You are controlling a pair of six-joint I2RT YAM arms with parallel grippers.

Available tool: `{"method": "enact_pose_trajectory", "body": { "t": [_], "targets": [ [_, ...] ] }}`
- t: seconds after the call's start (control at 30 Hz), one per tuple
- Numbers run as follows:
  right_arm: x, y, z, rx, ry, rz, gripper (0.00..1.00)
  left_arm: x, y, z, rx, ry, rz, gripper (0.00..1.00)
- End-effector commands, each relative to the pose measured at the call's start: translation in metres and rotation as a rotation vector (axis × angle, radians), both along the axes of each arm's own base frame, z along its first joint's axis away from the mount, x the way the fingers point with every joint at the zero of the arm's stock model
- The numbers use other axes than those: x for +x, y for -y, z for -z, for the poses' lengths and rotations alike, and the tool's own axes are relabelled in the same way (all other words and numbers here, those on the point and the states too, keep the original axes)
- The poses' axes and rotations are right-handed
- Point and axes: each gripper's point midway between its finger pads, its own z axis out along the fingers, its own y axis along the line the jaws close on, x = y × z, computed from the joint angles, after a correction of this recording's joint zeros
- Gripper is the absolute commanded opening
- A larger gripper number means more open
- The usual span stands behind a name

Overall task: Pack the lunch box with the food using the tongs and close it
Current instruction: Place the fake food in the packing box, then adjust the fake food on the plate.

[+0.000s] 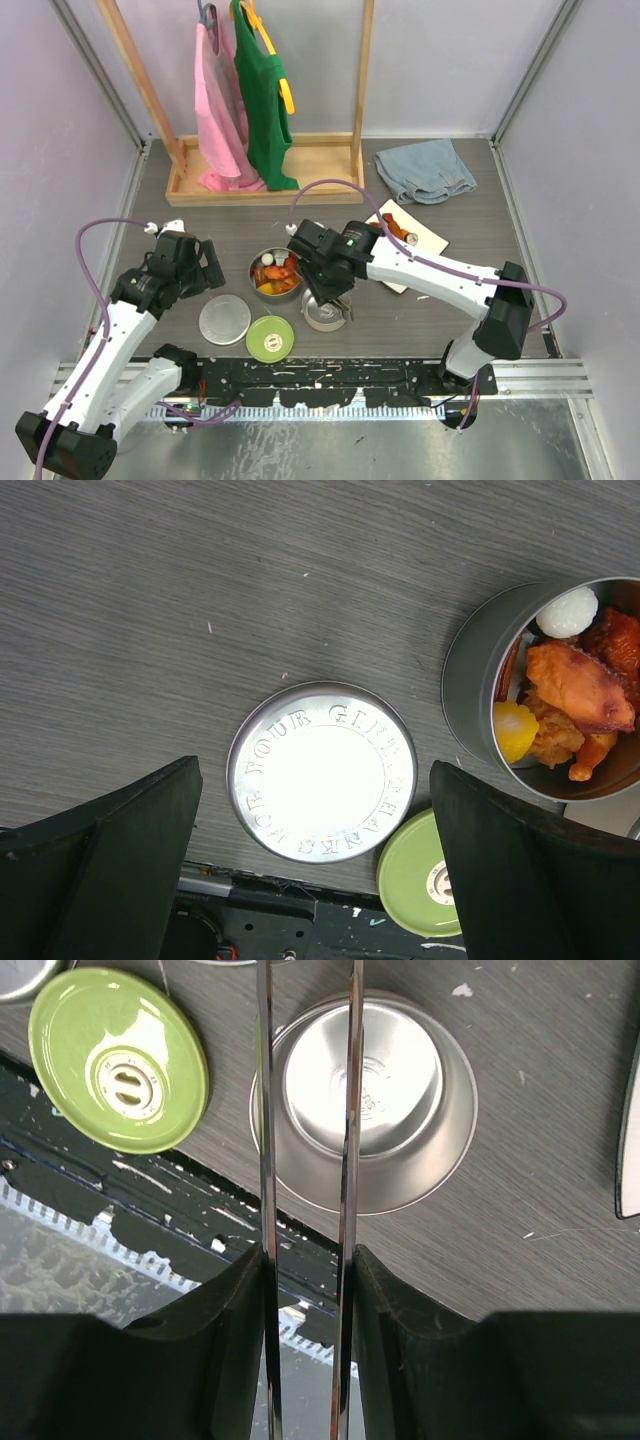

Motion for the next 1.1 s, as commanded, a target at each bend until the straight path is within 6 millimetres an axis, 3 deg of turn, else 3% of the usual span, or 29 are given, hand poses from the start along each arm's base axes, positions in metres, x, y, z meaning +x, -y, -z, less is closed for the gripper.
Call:
{"method": "enact_pose_trajectory", "body": {
  "t": [0.0,0.23,0.5,0.63,0.8,0.93,1.07],
  "targets": [
    [0.022,0.0,-0.041,0.11,0.112,0.083,0.41,0.01,0.002,-0.016,-0.019,0.072,-0.001,0.98],
    [0.029,0.014,-0.048,0.162,0.121,0.135,0.42,0.01,0.002,-0.015,-0.017,0.069,-0.002,0.98],
    [0.011,-0.025,-0.049,0.335,0.013,0.015,0.44,0.01,0.002,-0.014,-0.014,0.063,-0.003,0.98],
    [0.012,-0.041,-0.038,0.349,-0.02,-0.015,0.47,0.01,0.001,-0.014,-0.012,0.063,-0.003,0.98],
    [0.015,-0.035,-0.009,0.24,-0.053,0.002,0.46,0.01,0.001,-0.014,-0.011,0.063,-0.004,0.98],
    [0.016,-0.035,-0.007,0.233,-0.054,-0.002,0.46,0.01,0.001,-0.013,-0.012,0.062,-0.004,0.98],
    [0.01,-0.05,-0.01,0.307,-0.084,-0.053,0.4,0.01,0.002,-0.014,-0.014,0.062,-0.002,0.98]
  ]
}}
